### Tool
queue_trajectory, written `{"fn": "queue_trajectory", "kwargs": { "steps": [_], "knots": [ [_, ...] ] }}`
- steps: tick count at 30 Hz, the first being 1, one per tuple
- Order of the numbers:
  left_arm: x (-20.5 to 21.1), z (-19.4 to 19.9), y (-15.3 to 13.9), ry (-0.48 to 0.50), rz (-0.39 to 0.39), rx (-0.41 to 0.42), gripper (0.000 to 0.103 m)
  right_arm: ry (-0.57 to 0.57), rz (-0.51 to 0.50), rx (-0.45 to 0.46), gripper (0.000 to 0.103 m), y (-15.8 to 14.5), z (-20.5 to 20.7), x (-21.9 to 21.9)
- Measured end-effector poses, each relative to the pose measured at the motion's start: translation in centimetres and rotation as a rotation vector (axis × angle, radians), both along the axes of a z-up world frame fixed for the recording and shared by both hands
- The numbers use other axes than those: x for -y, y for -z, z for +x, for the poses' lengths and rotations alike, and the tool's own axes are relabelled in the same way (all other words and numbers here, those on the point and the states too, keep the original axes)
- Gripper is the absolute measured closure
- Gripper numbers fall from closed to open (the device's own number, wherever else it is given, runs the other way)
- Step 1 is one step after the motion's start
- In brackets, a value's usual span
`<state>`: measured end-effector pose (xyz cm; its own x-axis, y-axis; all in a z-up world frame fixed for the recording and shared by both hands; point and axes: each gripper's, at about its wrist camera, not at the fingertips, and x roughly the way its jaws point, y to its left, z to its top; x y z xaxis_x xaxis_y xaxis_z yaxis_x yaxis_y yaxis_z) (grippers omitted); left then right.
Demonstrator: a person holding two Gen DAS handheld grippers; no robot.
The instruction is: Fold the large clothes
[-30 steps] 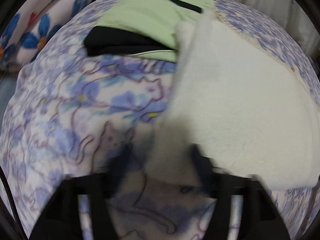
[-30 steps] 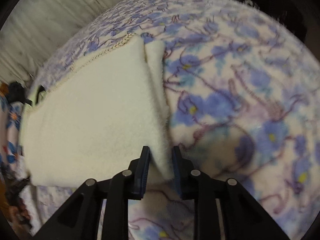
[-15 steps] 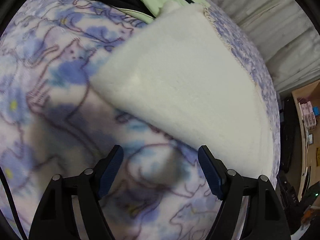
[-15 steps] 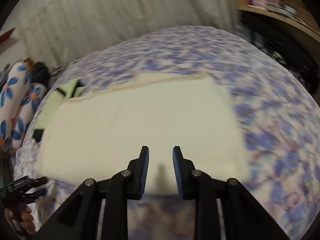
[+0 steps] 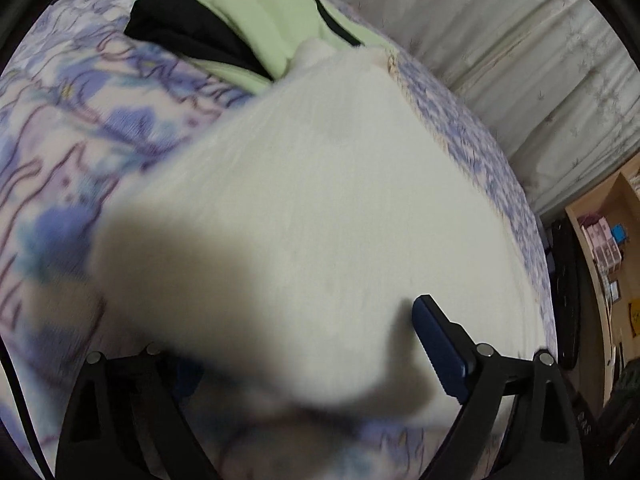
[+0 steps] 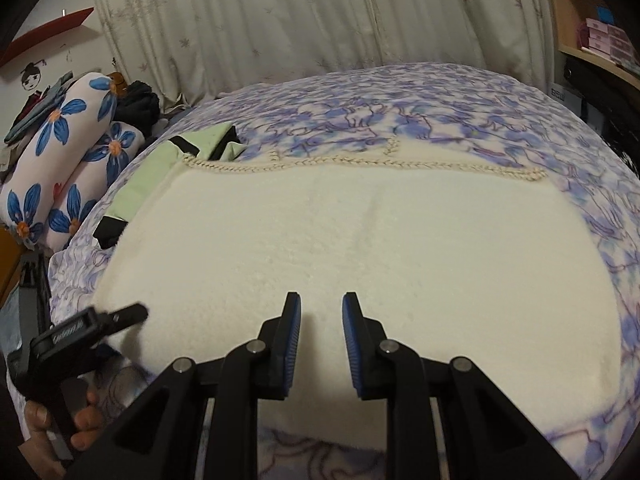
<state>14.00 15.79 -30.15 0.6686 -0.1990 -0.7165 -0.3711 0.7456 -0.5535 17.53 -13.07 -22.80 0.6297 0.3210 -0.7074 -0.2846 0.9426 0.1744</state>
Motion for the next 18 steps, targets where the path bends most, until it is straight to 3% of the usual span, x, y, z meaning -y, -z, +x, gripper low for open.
{"fn": "queue_trajectory", "kwargs": {
  "steps": [5, 7, 10, 12, 14, 18],
  "knots": [
    [-0.2, 2.0, -0.4, -0.062, -0.001, 0.073, 0.016, -0.023, -0.007, 0.015, 0.082, 0.3, 0.8, -1.2],
    [-0.6, 2.6, -0.5, -0.103, -0.018, 0.093, 0.042, -0.029, -0.016, 0.029, 0.082, 0.3, 1.1, -1.7],
    [-1.1, 2.6, -0.7, -0.132, -0.04, 0.115, 0.066, -0.033, -0.022, 0.038, 0.082, 0.6, 1.7, -2.5],
    [-0.6, 2.3, -1.6, -0.114, 0.006, 0.146, 0.079, -0.023, -0.044, 0.032, 0.082, 1.1, 2.1, -3.1],
    [0.7, 2.5, -3.3, -0.075, 0.118, 0.166, 0.081, -0.006, -0.063, 0.01, 0.085, 2.0, 2.4, -3.4],
    [2.5, 2.4, -6.7, -0.028, 0.237, 0.231, 0.083, 0.017, -0.113, 0.028, 0.085, 3.6, 2.1, -4.1]
  ]
}}
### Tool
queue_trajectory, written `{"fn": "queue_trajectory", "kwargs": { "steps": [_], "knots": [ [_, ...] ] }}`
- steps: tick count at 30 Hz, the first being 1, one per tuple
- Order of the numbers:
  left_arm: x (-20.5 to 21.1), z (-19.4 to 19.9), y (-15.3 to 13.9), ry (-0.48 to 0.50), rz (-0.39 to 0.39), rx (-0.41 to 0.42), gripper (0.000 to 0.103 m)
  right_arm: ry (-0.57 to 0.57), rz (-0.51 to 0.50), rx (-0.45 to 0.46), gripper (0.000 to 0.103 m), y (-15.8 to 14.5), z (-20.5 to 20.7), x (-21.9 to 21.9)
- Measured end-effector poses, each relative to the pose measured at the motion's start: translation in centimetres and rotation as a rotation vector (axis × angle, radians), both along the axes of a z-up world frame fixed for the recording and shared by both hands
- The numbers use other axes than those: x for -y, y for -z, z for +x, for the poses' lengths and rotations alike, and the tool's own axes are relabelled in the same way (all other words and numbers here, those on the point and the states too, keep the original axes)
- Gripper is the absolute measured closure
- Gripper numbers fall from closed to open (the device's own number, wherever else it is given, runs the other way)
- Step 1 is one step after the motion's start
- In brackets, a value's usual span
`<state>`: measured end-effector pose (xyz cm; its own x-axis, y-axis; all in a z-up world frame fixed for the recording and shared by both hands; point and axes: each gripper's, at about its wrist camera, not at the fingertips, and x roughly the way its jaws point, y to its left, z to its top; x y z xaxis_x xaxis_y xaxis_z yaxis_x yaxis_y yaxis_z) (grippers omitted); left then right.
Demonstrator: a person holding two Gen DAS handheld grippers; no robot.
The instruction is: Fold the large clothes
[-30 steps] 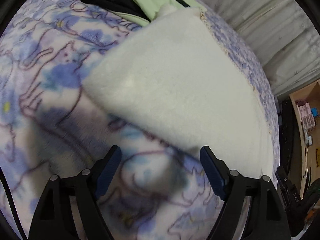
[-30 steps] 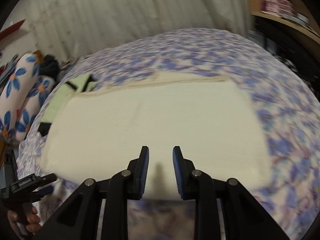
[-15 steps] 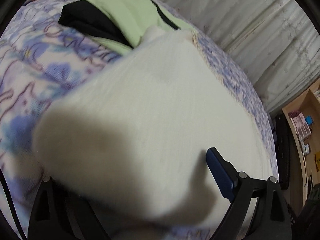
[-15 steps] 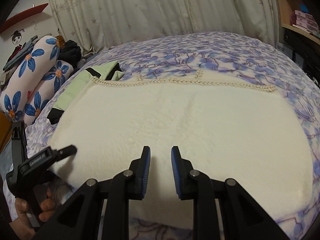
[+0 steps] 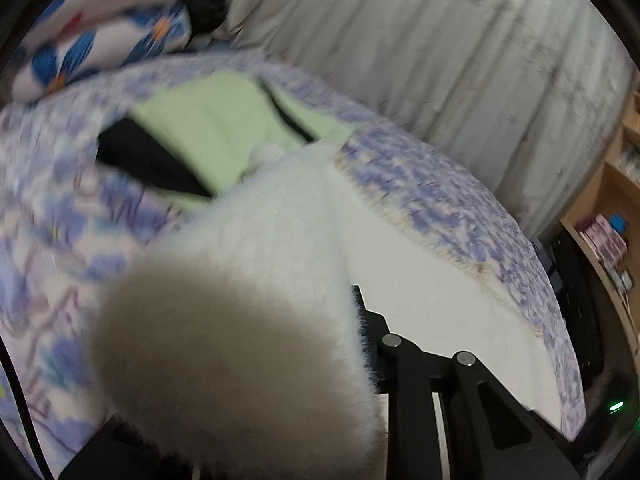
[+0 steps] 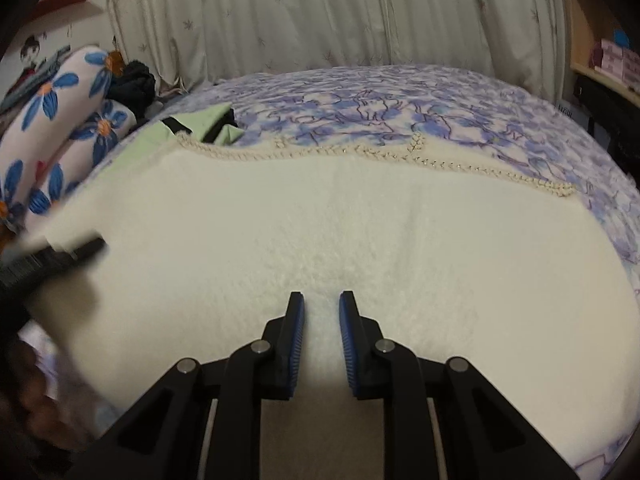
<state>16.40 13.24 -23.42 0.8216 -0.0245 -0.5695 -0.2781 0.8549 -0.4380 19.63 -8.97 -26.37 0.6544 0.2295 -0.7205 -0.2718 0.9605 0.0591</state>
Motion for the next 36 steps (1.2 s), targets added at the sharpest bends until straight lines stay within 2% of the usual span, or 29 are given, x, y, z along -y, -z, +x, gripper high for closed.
{"fn": "queue_trajectory", "kwargs": {
  "steps": [4, 8, 15, 18, 20, 21, 24, 27, 31, 33, 36],
  "knots": [
    [2.8, -0.3, -3.7, 0.06, 0.112, 0.081, 0.084, 0.065, 0.079, -0.017, 0.084, 0.7, 0.0, 0.7],
    [6.7, -1.1, -6.7, 0.142, 0.223, 0.154, 0.085, 0.092, 0.104, -0.002, 0.084, 1.0, -0.4, 0.8],
    [12.3, -1.0, -9.3, 0.262, 0.319, 0.2, 0.085, 0.106, 0.196, -0.019, 0.084, 1.1, -0.3, 1.9],
    [14.4, -0.7, -9.7, 0.3, 0.335, 0.198, 0.085, 0.094, 0.242, -0.044, 0.084, 0.8, -0.3, 2.6],
    [15.8, -0.5, -10.0, 0.329, 0.345, 0.195, 0.085, 0.089, 0.341, -0.088, 0.085, 0.3, -0.6, 4.2],
    [16.5, -0.4, -10.1, 0.345, 0.346, 0.193, 0.085, 0.099, 0.385, -0.099, 0.085, 0.0, -0.8, 5.3],
    [18.9, 0.2, -10.1, 0.395, 0.353, 0.183, 0.085, 0.177, 0.414, -0.105, 0.085, -0.9, -2.1, 8.7],
    [21.6, 0.9, -9.6, 0.446, 0.353, 0.17, 0.085, 0.268, 0.406, -0.076, 0.085, -1.9, -3.6, 12.9],
    [26.1, 1.7, -7.8, 0.528, 0.352, 0.135, 0.085, 0.374, 0.327, -0.052, 0.085, -2.4, -4.9, 17.7],
    [28.4, 2.0, -6.5, 0.564, 0.351, 0.107, 0.085, 0.428, 0.29, -0.048, 0.085, -2.4, -5.4, 20.2],
    [31.0, 2.1, -5.1, 0.604, 0.354, 0.072, 0.085, 0.495, 0.286, -0.066, 0.085, -2.0, -6.1, 23.3]
  ]
}}
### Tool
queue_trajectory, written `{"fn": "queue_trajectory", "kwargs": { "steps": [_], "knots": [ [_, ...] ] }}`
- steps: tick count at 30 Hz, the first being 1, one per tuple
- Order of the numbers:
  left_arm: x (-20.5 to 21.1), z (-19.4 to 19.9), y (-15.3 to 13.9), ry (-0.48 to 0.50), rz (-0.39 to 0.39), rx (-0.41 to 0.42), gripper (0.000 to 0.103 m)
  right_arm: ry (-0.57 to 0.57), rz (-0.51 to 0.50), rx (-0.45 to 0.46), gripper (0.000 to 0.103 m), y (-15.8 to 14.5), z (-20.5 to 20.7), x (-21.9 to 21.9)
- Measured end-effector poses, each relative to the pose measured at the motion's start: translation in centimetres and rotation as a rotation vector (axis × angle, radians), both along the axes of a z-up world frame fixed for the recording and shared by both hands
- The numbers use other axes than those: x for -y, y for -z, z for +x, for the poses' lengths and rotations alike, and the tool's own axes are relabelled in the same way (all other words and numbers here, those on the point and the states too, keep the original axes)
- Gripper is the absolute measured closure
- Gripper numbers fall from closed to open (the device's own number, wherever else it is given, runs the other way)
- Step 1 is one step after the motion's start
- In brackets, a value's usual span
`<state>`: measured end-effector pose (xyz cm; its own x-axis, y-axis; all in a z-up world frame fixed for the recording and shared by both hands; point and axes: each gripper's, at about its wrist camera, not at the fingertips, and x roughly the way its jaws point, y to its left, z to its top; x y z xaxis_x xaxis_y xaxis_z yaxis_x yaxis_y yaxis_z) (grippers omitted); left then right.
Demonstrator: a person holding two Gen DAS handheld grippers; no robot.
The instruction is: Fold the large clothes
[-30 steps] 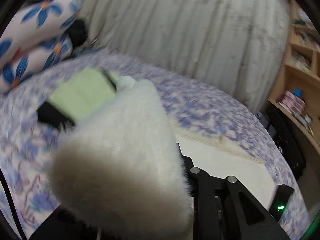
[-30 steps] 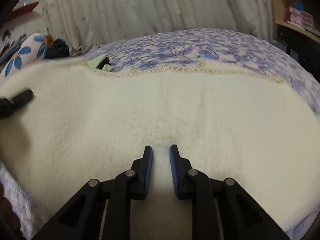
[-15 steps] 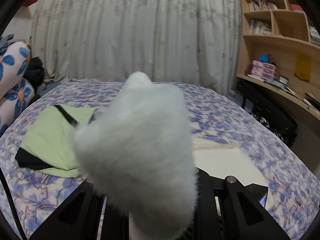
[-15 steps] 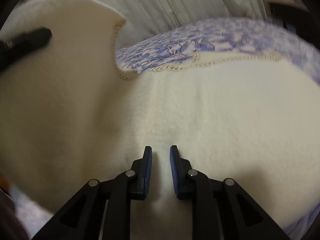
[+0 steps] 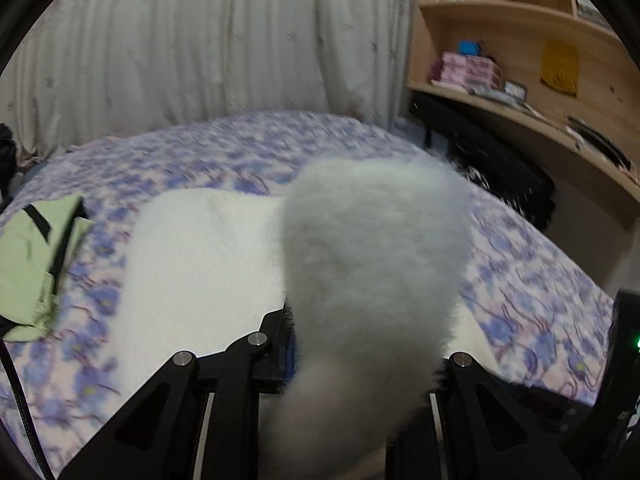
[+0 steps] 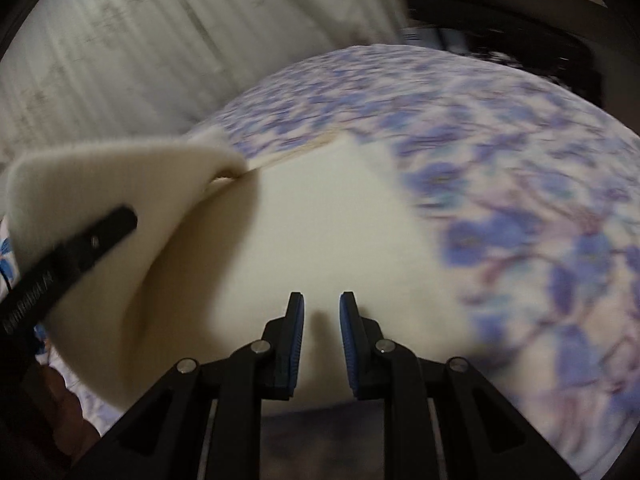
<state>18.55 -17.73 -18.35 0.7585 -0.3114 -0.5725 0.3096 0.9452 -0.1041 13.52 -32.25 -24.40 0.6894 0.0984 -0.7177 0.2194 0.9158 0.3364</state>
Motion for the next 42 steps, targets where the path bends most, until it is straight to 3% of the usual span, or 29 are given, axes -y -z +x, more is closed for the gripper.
{"fn": "queue_trajectory", "kwargs": {
  "steps": [5, 13, 20, 21, 23, 24, 25, 27, 31, 34, 35, 39, 42],
  "knots": [
    [3.3, -0.1, 0.2, 0.022, 0.015, -0.001, 0.085, 0.053, 0.061, -0.018, 0.085, 0.4, -1.0, 3.0],
    [6.6, 0.2, -0.6, 0.069, 0.006, 0.012, 0.085, 0.095, 0.048, 0.023, 0.085, -0.9, -0.7, 4.6],
    [10.2, -0.2, 3.9, 0.126, 0.171, -0.002, 0.083, 0.115, 0.033, -0.054, 0.085, 0.7, -0.8, 6.1],
    [10.2, -0.3, 3.9, 0.135, 0.182, 0.004, 0.081, 0.117, 0.029, -0.061, 0.085, 0.6, -0.9, 6.3],
    [9.9, -0.1, 3.3, 0.184, 0.156, -0.026, 0.062, 0.117, 0.032, -0.067, 0.085, 0.3, -1.0, 6.6],
    [9.6, 0.0, 2.9, 0.228, 0.113, -0.064, 0.042, 0.117, 0.034, -0.073, 0.085, 0.1, -0.9, 6.7],
    [9.4, 0.0, 2.4, 0.248, 0.084, -0.08, 0.031, 0.118, 0.04, -0.078, 0.085, -0.2, -1.0, 6.9],
    [9.1, -0.4, 1.3, 0.27, 0.069, -0.088, 0.024, 0.117, 0.05, -0.083, 0.085, -0.9, -0.9, 7.1],
    [7.9, -1.4, -1.6, 0.297, 0.075, -0.101, 0.021, 0.094, 0.068, -0.081, 0.083, -3.2, -0.3, 7.4],
    [6.0, -1.4, -3.7, 0.289, 0.045, -0.134, 0.019, 0.054, 0.087, -0.054, 0.064, -5.6, 0.5, 7.3],
    [5.0, -1.3, -4.5, 0.272, 0.034, -0.147, 0.018, 0.044, 0.095, -0.045, 0.059, -6.2, 0.8, 7.3],
    [0.7, -0.1, -6.3, 0.188, -0.001, -0.208, 0.012, -0.025, 0.139, -0.03, 0.058, -8.7, 2.9, 6.5],
    [-3.1, 1.6, -5.7, 0.062, 0.034, -0.258, 0.012, -0.094, 0.181, -0.053, 0.057, -9.1, 4.6, 5.6]
  ]
}}
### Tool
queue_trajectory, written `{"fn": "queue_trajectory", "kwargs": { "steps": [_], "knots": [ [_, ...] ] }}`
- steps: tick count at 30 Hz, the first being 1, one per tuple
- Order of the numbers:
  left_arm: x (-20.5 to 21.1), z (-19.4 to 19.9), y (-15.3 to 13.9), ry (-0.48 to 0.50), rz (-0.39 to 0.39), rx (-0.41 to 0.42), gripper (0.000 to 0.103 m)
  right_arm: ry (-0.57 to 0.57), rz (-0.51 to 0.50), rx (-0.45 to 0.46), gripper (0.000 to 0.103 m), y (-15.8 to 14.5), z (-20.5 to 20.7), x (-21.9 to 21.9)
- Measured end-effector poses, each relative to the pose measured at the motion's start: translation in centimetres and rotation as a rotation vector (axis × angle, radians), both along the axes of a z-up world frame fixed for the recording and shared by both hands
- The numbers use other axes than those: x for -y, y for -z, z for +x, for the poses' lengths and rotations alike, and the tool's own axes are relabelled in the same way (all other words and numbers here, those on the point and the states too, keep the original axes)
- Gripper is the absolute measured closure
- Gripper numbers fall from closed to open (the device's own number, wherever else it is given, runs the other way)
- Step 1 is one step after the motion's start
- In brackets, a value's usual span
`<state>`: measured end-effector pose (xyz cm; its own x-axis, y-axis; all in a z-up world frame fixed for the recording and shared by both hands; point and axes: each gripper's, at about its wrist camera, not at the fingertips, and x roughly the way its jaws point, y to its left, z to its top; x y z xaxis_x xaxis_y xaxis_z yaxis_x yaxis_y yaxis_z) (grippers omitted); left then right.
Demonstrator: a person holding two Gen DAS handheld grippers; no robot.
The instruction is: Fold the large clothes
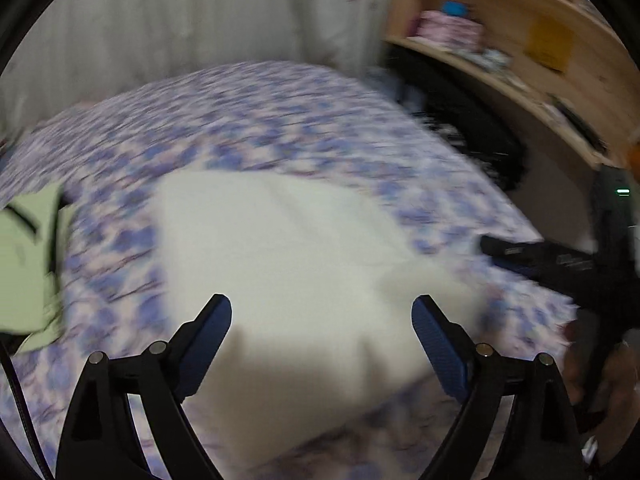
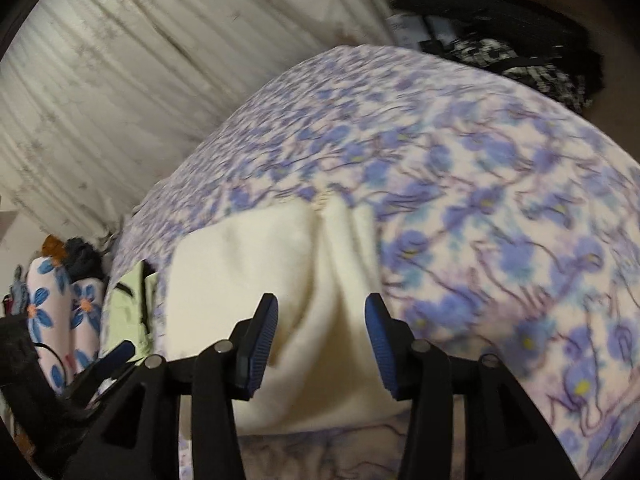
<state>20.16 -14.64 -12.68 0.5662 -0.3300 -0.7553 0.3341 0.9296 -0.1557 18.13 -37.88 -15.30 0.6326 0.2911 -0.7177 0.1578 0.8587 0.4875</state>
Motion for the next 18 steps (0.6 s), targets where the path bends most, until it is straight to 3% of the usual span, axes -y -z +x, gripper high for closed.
{"fn": "queue_trajectory", "kwargs": {
  "steps": [3, 7, 9, 10, 11, 18],
  "knots": [
    [-2.9, 1.8, 1.8, -0.102, 0.047, -0.079, 0.012, -0.077, 0.049, -0.043, 0.057, 0.8, 1.9, -1.0],
    [-6.8, 3.7, 4.7, -0.187, -0.008, -0.205, 0.012, -0.137, 0.064, -0.165, 0.057, 3.3, 4.4, -1.8],
    [-8.1, 4.3, 5.9, -0.214, -0.043, -0.252, 0.012, -0.161, 0.061, -0.225, 0.053, 4.6, 5.5, -1.9],
    [-8.6, 4.5, 6.4, -0.224, -0.054, -0.27, 0.012, -0.167, 0.058, -0.245, 0.045, 5.0, 5.8, -1.8],
    [-8.6, 4.5, 6.9, -0.228, -0.059, -0.276, 0.012, -0.169, 0.057, -0.253, 0.04, 5.3, 5.9, -1.8],
    [-8.6, 5.9, 8.5, -0.208, -0.08, -0.29, 0.012, -0.263, 0.106, -0.341, 0.038, 8.1, 8.8, -2.7]
  ]
}}
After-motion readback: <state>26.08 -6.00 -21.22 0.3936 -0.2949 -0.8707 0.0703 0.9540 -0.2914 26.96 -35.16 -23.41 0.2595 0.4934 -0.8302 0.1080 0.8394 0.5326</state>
